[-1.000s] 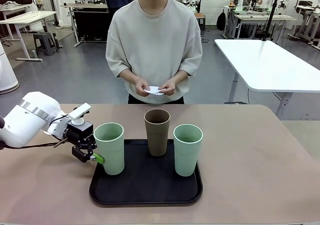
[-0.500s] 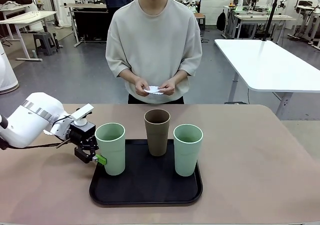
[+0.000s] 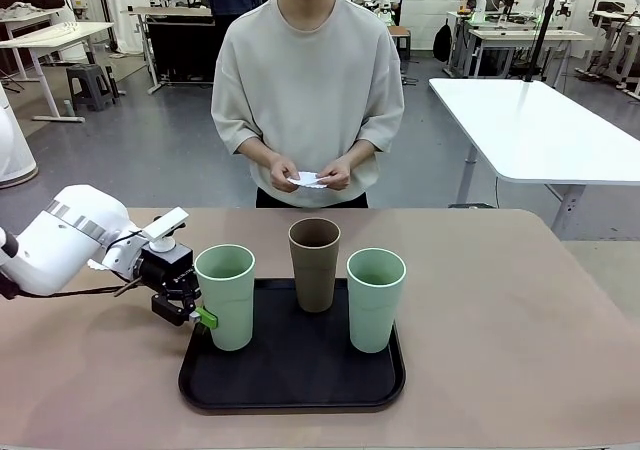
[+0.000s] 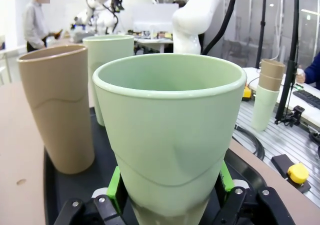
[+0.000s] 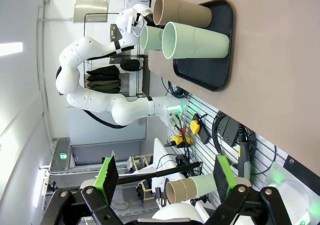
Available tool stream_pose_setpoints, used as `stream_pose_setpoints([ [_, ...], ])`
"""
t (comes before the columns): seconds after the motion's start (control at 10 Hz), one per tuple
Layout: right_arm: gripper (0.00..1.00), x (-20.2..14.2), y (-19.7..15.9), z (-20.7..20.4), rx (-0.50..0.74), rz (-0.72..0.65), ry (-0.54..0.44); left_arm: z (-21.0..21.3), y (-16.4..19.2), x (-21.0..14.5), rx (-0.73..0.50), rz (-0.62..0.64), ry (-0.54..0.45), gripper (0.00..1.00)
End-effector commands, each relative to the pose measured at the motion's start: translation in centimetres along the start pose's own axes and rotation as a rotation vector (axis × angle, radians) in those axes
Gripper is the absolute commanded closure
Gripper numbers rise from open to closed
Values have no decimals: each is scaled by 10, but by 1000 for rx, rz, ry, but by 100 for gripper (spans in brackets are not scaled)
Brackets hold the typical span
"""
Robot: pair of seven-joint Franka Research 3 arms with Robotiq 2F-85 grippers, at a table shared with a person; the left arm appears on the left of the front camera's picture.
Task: Place coasters on the table and set cups on them.
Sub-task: Pick up one Reusable plastic cup and place it on a coaster set by the human.
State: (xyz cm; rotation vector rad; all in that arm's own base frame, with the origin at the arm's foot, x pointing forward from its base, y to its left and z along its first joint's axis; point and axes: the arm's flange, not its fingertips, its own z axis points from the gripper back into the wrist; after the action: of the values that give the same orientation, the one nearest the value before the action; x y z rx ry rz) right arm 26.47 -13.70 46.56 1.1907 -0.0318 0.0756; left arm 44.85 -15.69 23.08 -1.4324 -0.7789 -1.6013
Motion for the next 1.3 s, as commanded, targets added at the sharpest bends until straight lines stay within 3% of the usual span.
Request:
stream_pose_setpoints([
  [0.0, 0, 1, 0, 0, 11, 5, -3, 4, 0, 3, -13, -27, -40, 67],
  [0.1, 0, 1, 0, 0, 11, 5, -3, 9, -7, 9, -24, -19, -70, 23],
  [0.3, 0, 1, 0, 0, 11, 5, -3, 27, -24, 29, 4, -53, -107, 23],
  [0.7, 0, 1, 0, 0, 11, 5, -3, 87, -68, 116, 217, -56, 0, 23],
  [0.9, 0, 1, 0, 0, 11, 5, -3, 122, -82, 155, 304, 26, -31, 23],
  [1.2, 0, 1, 0, 0, 11, 5, -3, 145, -101, 181, 378, 49, -72, 23],
])
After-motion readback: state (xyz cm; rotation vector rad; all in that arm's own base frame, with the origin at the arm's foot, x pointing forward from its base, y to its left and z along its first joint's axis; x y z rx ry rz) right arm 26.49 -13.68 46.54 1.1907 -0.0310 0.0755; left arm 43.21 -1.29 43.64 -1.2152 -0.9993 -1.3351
